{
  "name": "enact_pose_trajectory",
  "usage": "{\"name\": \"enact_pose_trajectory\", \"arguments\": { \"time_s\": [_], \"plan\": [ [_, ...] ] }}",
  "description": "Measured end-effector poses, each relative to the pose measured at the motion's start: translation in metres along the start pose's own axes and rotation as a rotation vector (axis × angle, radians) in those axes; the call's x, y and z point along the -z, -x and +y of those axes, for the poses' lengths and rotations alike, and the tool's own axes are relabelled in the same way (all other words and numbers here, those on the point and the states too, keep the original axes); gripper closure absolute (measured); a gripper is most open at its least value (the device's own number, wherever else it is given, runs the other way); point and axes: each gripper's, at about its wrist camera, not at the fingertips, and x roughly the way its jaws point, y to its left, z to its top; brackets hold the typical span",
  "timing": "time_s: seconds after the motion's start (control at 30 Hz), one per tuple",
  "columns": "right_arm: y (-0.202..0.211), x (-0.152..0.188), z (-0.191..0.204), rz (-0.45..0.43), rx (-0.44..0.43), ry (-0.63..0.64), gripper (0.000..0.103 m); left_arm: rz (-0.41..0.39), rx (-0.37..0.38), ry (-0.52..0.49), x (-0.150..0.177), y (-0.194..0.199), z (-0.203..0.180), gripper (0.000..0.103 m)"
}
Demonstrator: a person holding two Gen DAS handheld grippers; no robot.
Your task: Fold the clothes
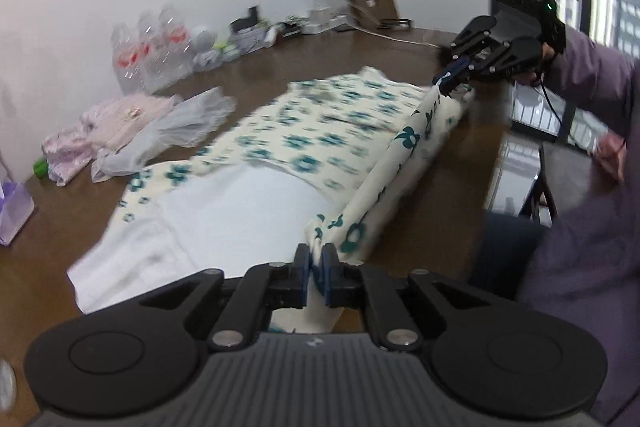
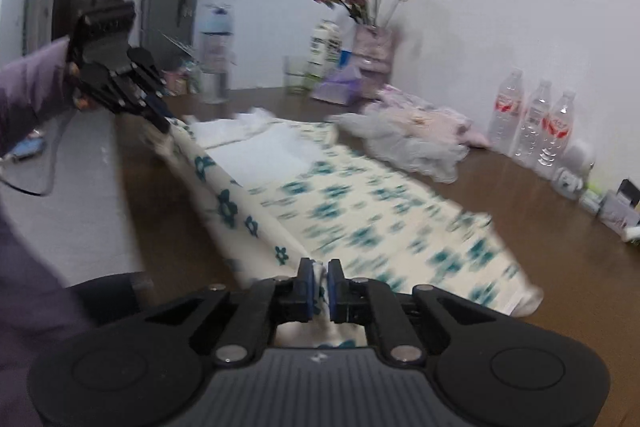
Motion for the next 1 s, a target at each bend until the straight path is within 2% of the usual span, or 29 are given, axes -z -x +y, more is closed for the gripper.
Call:
{"name": "enact_pose_trajectory", "arguments": {
  "time_s": [0.07, 0.1, 0.13, 0.2, 0.23, 0.27, 0.3, 0.37, 0.4, 0.43, 0.47, 0.5, 0.53, 0.57, 0.63, 0.7, 0.73, 0.77, 0.8, 0.87, 0.93, 1.0],
  "plan": [
    [-0.027, -0.014, -0.011, 0.035, 0.143, -0.007, 0.081, 0.033, -0.084, 0.107, -0.006, -0.017, 0.027, 0.072],
    [-0.033, -0.017, -0.014, 0.056, 0.2, -0.001, 0.083, 0.057, -0.131, 0.161, -0.007, -0.025, 0.037, 0.07],
    [-0.031, -0.016, -0.014, 0.051, 0.238, 0.005, 0.084, 0.065, -0.17, 0.174, -0.003, -0.025, 0.039, 0.07],
    [-0.007, -0.007, -0.014, -0.018, 0.247, -0.014, 0.083, 0.0, -0.168, 0.211, 0.011, -0.007, 0.034, 0.067],
    [0.005, 0.0, -0.016, -0.055, 0.22, -0.064, 0.083, -0.057, -0.132, 0.256, 0.02, 0.004, 0.033, 0.058],
    [0.017, 0.007, -0.018, -0.092, 0.192, -0.114, 0.083, -0.107, -0.1, 0.296, 0.029, 0.013, 0.031, 0.043],
    [0.022, 0.013, -0.018, -0.108, 0.162, -0.166, 0.083, -0.102, -0.104, 0.303, 0.032, 0.008, 0.029, 0.039],
    [0.017, 0.024, -0.016, -0.085, 0.106, -0.251, 0.084, -0.092, -0.112, 0.318, 0.039, -0.002, 0.024, 0.038],
    [0.01, 0.03, -0.013, -0.059, 0.098, -0.252, 0.085, -0.087, -0.117, 0.325, 0.042, -0.007, 0.022, 0.038],
    [0.002, 0.036, -0.01, -0.03, 0.109, -0.249, 0.085, -0.078, -0.122, 0.331, 0.045, -0.012, 0.02, 0.045],
    [-0.004, 0.042, -0.01, -0.003, 0.128, -0.256, 0.085, -0.043, -0.134, 0.332, 0.047, -0.019, 0.019, 0.064],
    [-0.007, 0.048, -0.011, 0.017, 0.149, -0.273, 0.084, -0.021, -0.13, 0.339, 0.05, -0.022, 0.018, 0.07],
    [-0.006, 0.053, -0.013, 0.024, 0.181, -0.291, 0.074, -0.024, -0.133, 0.333, 0.054, -0.021, 0.016, 0.07],
    [-0.001, 0.056, -0.016, 0.023, 0.224, -0.307, 0.072, -0.024, -0.141, 0.316, 0.06, -0.016, 0.013, 0.07],
    [0.009, 0.062, -0.022, 0.02, 0.309, -0.34, 0.072, -0.013, -0.173, 0.289, 0.068, -0.006, 0.009, 0.068],
    [0.024, 0.065, -0.023, -0.021, 0.357, -0.368, 0.07, -0.009, -0.158, 0.325, 0.067, 0.006, 0.011, 0.066],
    [0.029, 0.063, -0.022, -0.056, 0.338, -0.385, 0.07, -0.068, -0.148, 0.359, 0.064, 0.016, 0.011, 0.063],
    [0.033, 0.061, -0.02, -0.091, 0.307, -0.397, 0.07, -0.128, -0.144, 0.39, 0.06, 0.026, 0.01, 0.053],
    [0.033, 0.058, -0.018, -0.111, 0.28, -0.406, 0.073, -0.194, -0.177, 0.408, 0.054, 0.031, 0.006, 0.046],
    [0.016, 0.047, -0.015, -0.079, 0.282, -0.436, 0.073, -0.28, -0.248, 0.43, 0.035, 0.023, -0.006, 0.036],
    [-0.009, 0.036, -0.013, -0.027, 0.312, -0.449, 0.073, -0.249, -0.284, 0.444, 0.015, -0.011, -0.015, 0.035],
    [-0.03, 0.034, -0.011, 0.027, 0.349, -0.437, 0.074, -0.147, -0.389, 0.408, 0.002, -0.048, -0.025, 0.037]
  ]
}}
